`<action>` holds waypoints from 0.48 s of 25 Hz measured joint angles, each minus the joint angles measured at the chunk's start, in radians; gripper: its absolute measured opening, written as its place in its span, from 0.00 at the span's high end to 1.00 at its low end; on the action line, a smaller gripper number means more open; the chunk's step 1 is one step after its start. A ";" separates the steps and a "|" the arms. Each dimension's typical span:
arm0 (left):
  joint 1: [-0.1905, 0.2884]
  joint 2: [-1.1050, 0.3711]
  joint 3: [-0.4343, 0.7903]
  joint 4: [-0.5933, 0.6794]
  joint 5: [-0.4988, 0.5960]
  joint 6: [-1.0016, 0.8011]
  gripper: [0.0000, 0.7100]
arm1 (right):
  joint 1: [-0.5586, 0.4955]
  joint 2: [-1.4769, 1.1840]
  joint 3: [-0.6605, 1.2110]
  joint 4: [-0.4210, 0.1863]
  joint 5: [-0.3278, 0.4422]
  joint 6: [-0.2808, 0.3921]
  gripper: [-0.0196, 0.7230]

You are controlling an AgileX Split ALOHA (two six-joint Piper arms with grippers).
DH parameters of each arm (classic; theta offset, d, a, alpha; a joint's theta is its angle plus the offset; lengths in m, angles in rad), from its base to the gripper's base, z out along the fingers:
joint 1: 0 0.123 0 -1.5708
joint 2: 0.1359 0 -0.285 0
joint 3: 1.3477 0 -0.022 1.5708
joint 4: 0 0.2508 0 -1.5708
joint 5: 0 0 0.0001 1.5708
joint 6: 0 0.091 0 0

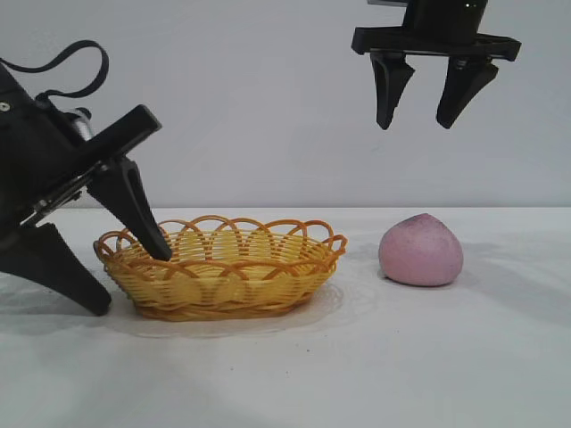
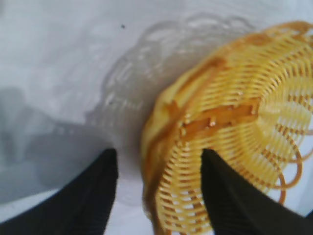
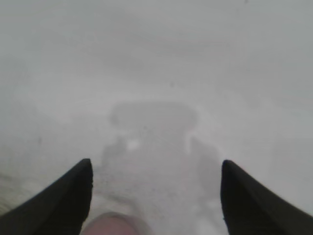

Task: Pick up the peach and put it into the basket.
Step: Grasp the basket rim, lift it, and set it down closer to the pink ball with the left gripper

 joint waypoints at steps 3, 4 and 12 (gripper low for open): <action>0.043 -0.020 0.000 0.025 0.015 -0.002 0.43 | 0.000 0.000 0.000 0.000 0.000 -0.002 0.34; 0.064 -0.036 0.000 0.029 0.026 -0.002 0.43 | 0.000 0.000 0.000 0.000 0.000 -0.002 0.34; 0.211 -0.193 0.000 0.080 0.107 -0.001 0.43 | 0.000 0.000 0.000 0.000 0.000 -0.002 0.34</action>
